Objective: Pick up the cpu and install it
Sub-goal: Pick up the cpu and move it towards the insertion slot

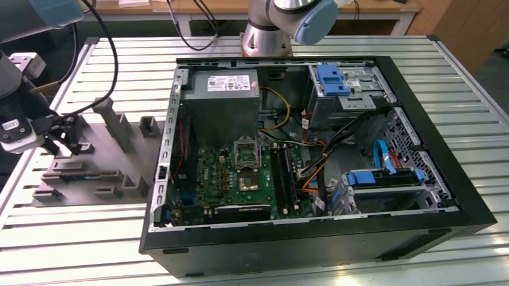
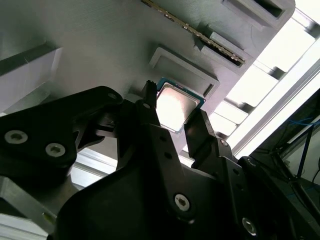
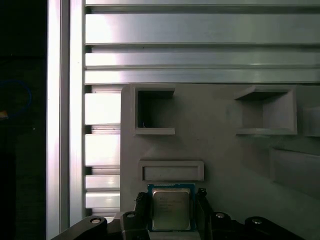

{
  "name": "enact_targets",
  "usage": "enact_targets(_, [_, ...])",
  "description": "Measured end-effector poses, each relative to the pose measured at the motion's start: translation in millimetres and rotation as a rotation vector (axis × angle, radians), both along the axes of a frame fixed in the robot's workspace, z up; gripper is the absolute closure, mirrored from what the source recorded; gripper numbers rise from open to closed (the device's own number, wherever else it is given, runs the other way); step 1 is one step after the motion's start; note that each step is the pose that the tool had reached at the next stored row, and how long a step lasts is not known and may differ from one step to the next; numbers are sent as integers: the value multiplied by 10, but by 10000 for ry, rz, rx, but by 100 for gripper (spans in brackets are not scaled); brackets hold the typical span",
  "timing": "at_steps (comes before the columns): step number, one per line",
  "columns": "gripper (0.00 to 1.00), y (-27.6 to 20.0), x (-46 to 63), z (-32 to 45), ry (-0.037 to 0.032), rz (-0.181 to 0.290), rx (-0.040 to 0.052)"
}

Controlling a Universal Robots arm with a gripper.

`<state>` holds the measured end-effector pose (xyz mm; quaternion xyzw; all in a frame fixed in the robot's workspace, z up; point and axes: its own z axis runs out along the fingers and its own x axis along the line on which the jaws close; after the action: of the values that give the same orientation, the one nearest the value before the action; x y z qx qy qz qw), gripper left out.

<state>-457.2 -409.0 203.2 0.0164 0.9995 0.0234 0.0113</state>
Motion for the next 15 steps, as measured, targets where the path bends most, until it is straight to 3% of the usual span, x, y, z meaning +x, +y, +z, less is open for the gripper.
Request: enact_targets(15, [53,0,0,44,0,0,0])
